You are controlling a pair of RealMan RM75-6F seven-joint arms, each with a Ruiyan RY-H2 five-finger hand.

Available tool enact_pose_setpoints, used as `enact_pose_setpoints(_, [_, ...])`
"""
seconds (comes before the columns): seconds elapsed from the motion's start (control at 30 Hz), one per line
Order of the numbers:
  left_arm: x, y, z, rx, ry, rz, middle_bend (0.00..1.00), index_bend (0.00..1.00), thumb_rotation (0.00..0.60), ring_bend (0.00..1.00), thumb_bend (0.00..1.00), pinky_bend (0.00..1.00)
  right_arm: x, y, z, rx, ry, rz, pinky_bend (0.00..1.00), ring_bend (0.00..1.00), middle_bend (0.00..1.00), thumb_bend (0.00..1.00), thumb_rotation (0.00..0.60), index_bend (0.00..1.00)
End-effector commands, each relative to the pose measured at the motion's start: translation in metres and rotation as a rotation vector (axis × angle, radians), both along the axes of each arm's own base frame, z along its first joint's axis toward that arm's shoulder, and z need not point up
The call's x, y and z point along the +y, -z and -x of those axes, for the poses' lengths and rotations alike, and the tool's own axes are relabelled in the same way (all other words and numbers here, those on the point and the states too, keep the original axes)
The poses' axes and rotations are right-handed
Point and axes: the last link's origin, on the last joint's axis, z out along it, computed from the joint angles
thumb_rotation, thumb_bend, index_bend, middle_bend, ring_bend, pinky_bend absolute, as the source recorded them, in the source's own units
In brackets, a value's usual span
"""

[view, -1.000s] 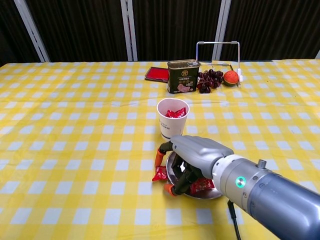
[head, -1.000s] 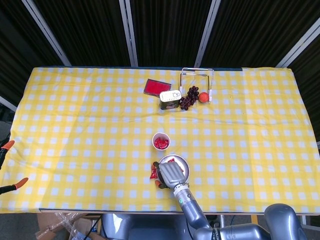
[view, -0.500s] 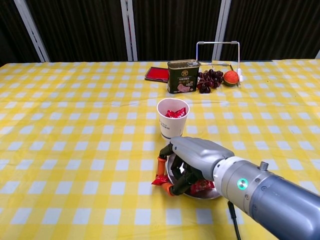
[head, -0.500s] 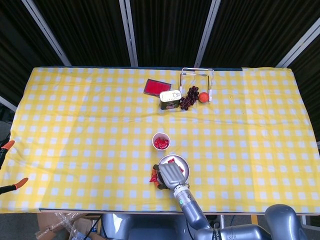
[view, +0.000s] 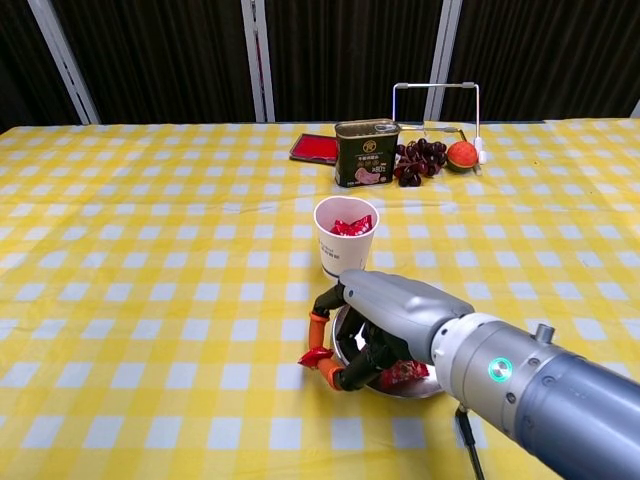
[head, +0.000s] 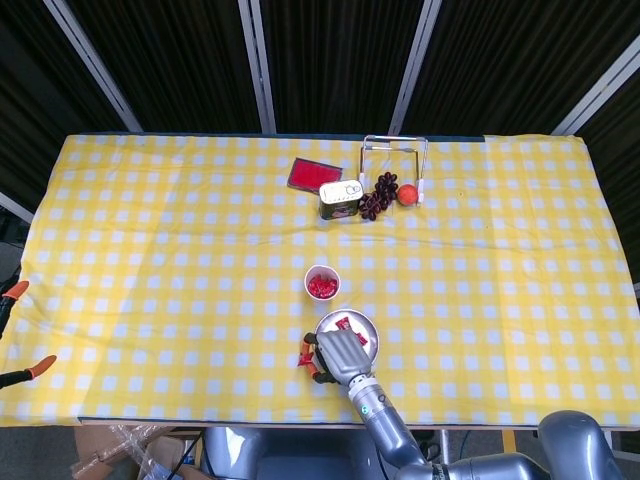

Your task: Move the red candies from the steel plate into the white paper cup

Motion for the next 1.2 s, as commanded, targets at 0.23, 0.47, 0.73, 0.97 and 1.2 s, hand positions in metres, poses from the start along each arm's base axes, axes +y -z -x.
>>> enact_pose_setpoints(0.23, [0.000, 0.000, 0.000, 0.001, 0.000, 0.000, 0.00, 0.00, 0.600, 0.00, 0.04, 0.00, -0.009, -0.029, -0.010, -0.102, 0.018, 0.054, 0.97, 0.92, 0.80, 0.54, 0.600, 0.54])
enact_pose_setpoints(0.47, [0.000, 0.000, 0.000, 0.003, -0.001, 0.000, 0.00, 0.00, 0.600, 0.00, 0.04, 0.00, -0.023, -0.046, -0.015, -0.161, 0.042, 0.109, 0.97, 0.92, 0.80, 0.54, 0.600, 0.54])
enact_pose_setpoints(0.73, [0.001, 0.000, 0.000, 0.002, -0.006, -0.001, 0.00, 0.00, 0.600, 0.00, 0.04, 0.00, -0.051, -0.062, -0.016, -0.143, 0.034, 0.213, 0.97, 0.92, 0.80, 0.54, 0.600, 0.54])
enact_pose_setpoints(0.97, [0.001, 0.000, 0.001, 0.002, -0.010, 0.002, 0.00, 0.00, 0.600, 0.00, 0.04, 0.00, -0.071, -0.064, -0.011, -0.092, 0.041, 0.254, 0.97, 0.92, 0.80, 0.54, 0.600, 0.54])
enact_pose_setpoints(1.2, [0.001, 0.000, 0.001, 0.000, -0.017, 0.004, 0.00, 0.00, 0.600, 0.00, 0.04, 0.00, -0.089, -0.058, -0.001, -0.037, 0.066, 0.268, 0.97, 0.92, 0.80, 0.54, 0.600, 0.54])
